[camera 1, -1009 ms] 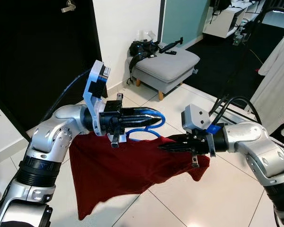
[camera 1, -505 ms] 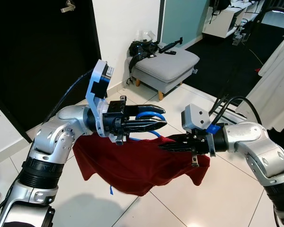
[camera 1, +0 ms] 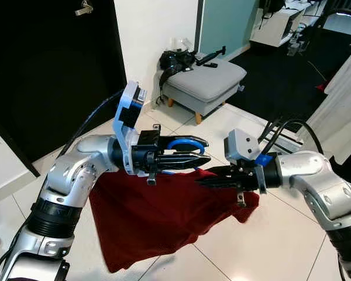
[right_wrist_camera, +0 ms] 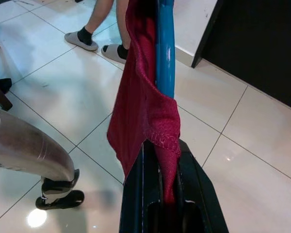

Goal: Hang hanger

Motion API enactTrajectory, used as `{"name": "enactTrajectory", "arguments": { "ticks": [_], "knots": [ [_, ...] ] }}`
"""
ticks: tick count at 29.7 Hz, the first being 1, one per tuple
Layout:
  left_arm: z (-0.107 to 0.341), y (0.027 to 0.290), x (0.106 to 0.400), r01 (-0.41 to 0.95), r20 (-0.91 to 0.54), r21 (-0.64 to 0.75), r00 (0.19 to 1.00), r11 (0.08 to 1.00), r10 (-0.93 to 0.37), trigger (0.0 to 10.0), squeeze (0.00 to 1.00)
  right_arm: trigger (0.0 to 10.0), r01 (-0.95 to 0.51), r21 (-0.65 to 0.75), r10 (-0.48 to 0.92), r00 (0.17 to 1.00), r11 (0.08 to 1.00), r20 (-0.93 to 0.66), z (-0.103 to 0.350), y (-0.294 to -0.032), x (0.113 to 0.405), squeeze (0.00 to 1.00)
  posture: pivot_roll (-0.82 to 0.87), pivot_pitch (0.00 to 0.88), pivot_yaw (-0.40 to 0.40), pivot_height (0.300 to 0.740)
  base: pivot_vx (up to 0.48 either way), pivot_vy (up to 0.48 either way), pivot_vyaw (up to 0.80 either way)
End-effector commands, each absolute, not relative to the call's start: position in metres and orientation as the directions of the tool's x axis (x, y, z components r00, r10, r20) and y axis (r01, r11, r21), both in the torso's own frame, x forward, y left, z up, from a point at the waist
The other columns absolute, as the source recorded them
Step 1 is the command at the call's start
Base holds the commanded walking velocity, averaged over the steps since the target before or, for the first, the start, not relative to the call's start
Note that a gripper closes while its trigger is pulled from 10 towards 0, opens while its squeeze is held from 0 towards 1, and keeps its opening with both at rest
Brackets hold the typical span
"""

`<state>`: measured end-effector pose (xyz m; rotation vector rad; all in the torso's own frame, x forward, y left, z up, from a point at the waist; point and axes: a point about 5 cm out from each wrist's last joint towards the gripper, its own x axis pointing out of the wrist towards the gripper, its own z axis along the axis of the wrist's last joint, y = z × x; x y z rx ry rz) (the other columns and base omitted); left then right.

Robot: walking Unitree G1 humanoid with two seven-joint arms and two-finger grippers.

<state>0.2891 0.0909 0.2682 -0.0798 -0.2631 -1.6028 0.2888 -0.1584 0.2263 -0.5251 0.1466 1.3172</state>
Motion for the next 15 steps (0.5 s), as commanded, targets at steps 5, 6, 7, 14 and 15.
{"name": "enactTrajectory", "arguments": {
  "ticks": [5,6,7,14,15],
  "knots": [
    [0.2707,0.0896,0.2870,0.992,0.220,0.120,-0.071,-0.045,-0.973,0.0,0.00,0.0,-0.942,-0.305,0.896,0.253,0.142,-0.364,0.2324,-0.1538,0.2869,0.00,-0.03,0.100,0.019,0.740,0.000,0.000,0.00],
    [0.2714,0.0901,0.2873,0.992,0.222,0.120,-0.070,-0.044,-0.972,0.0,0.00,0.0,-0.942,-0.305,0.896,0.253,0.141,-0.364,0.2324,-0.1537,0.2869,0.00,-0.03,0.100,0.019,0.740,0.000,0.000,0.00],
    [0.2720,0.0907,0.2875,0.992,0.224,0.121,-0.069,-0.043,-0.972,0.0,0.00,0.0,-0.942,-0.306,0.896,0.253,0.141,-0.364,0.2324,-0.1536,0.2868,0.00,-0.03,0.100,0.018,0.740,0.000,0.000,0.00],
    [0.2736,0.0927,0.2889,0.991,0.227,0.128,-0.060,-0.031,-0.972,0.0,0.00,0.0,-0.941,-0.307,0.897,0.254,0.143,-0.363,0.2328,-0.1533,0.2871,0.00,-0.03,0.099,0.019,0.740,0.000,0.000,0.00],
    [0.2740,0.0932,0.2892,0.991,0.227,0.129,-0.057,-0.028,-0.972,0.0,0.00,0.0,-0.940,-0.308,0.897,0.256,0.144,-0.361,0.2330,-0.1534,0.2871,0.00,-0.03,0.100,0.018,0.740,0.000,0.000,0.00]
  ]
}}
